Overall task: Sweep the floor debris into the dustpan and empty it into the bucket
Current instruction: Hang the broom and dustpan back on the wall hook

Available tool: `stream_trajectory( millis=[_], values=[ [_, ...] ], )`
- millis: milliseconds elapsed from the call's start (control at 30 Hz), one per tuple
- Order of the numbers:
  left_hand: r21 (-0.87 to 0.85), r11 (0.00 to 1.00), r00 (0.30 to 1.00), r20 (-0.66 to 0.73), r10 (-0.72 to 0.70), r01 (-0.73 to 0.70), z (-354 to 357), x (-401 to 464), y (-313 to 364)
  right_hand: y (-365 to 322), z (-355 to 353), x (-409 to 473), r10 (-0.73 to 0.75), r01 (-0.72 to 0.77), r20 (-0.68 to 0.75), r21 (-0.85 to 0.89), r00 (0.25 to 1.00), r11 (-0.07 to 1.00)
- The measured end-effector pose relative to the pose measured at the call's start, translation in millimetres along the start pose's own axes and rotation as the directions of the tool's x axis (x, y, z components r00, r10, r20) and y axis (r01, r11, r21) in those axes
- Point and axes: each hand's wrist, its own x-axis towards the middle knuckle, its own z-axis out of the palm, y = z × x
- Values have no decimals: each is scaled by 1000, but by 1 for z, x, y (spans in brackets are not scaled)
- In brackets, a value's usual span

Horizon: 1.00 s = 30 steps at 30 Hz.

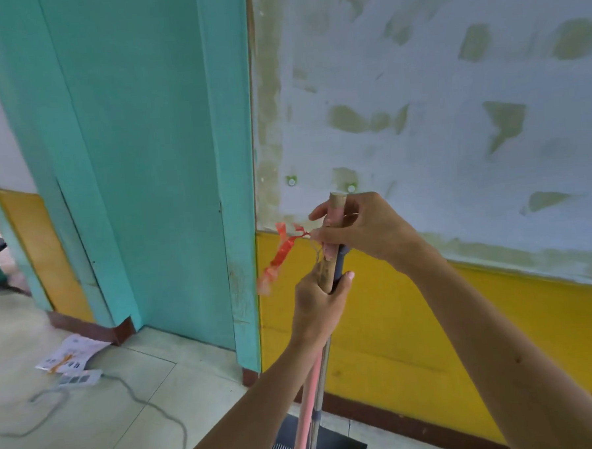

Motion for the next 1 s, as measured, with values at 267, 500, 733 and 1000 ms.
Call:
stream_trajectory(
  millis=[267, 500, 733, 1000],
  values=[
    [-113, 994, 990, 136, 22, -7, 24, 85, -34, 14, -15, 75, -85, 0, -134, -535, 987, 845],
    [-149, 988, 965, 255, 67, -29, 61, 113, -50, 13, -31, 143, 295, 31, 159, -917, 942, 398],
    [-127, 992, 967, 254, 7, 26, 71, 152, -67, 49, -60, 166, 375, -210, 141, -629, 916, 748],
    [10, 997, 917, 394, -70, 72, 86, 194, -74, 99, -72, 183, 392, -415, 167, 547, 905, 727]
  ],
)
